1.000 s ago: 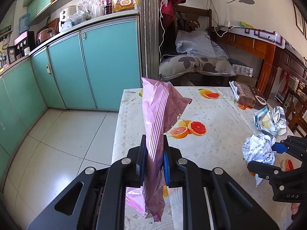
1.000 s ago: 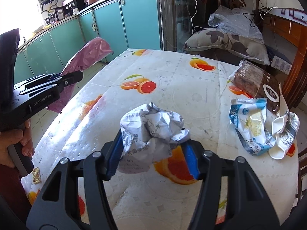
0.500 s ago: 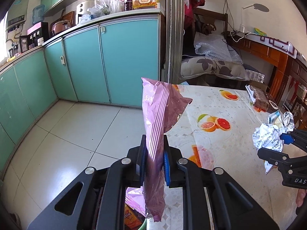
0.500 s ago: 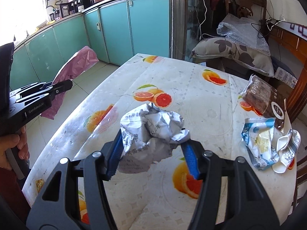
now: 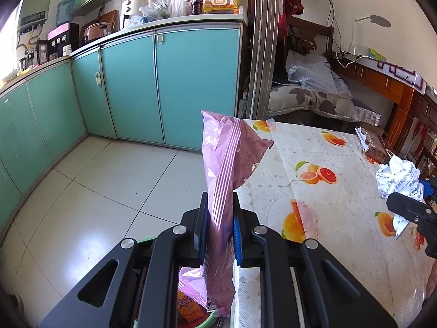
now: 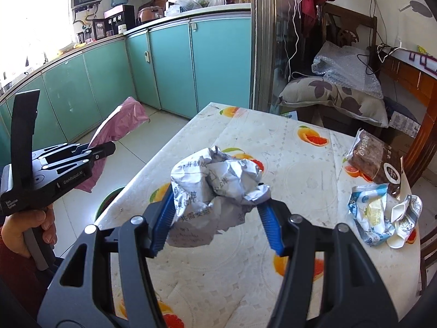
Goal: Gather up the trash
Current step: 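Carry the pink wrapper and crumpled foil from the table over the red bin, then open both tools over the red bin to drop the wrapper and foil, then reach the right tool to the paper cup while the left tool reaches the snack bag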
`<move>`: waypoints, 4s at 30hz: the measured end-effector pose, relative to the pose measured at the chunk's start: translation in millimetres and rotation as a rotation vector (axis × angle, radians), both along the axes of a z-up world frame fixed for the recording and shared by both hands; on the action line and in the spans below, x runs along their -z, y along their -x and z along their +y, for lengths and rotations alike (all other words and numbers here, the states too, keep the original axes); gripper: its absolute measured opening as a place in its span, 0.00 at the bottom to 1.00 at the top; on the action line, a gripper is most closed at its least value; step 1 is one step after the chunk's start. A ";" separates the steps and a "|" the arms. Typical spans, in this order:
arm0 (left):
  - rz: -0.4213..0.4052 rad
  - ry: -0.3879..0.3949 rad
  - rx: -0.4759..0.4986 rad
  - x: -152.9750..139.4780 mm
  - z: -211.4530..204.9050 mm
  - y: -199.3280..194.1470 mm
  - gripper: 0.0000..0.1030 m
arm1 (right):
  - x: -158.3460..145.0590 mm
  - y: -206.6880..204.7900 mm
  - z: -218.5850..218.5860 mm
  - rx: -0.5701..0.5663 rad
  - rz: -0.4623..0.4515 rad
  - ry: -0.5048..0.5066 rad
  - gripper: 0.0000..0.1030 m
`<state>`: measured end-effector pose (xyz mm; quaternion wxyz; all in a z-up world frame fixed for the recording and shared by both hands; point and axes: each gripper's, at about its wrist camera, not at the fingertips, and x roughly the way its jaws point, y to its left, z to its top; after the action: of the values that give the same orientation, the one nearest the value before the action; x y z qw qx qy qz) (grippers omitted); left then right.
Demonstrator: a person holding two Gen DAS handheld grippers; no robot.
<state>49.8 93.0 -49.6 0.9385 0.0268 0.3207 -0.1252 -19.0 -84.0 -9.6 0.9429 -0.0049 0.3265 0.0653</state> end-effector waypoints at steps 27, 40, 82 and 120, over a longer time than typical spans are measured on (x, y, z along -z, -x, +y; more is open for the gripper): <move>0.009 0.066 -0.120 2.6 81.9 8.6 0.16 | -30.7 -3.4 62.0 -0.078 -0.085 -0.001 0.54; 0.082 0.024 -0.203 36.4 127.9 9.9 0.16 | -14.8 -30.9 121.5 -0.199 -0.042 0.008 0.54; 0.202 0.061 -0.260 78.1 149.1 -10.3 0.16 | 69.6 -107.8 183.2 -0.332 0.245 0.026 0.54; 0.024 0.128 -0.099 9.0 23.2 -1.8 0.71 | 0.7 10.9 -75.2 0.157 -0.032 0.098 0.78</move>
<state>51.6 116.3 -58.6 0.9393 -0.0505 0.3244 -0.0992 -29.9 -159.2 -10.3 0.9488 -0.0262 0.3137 -0.0251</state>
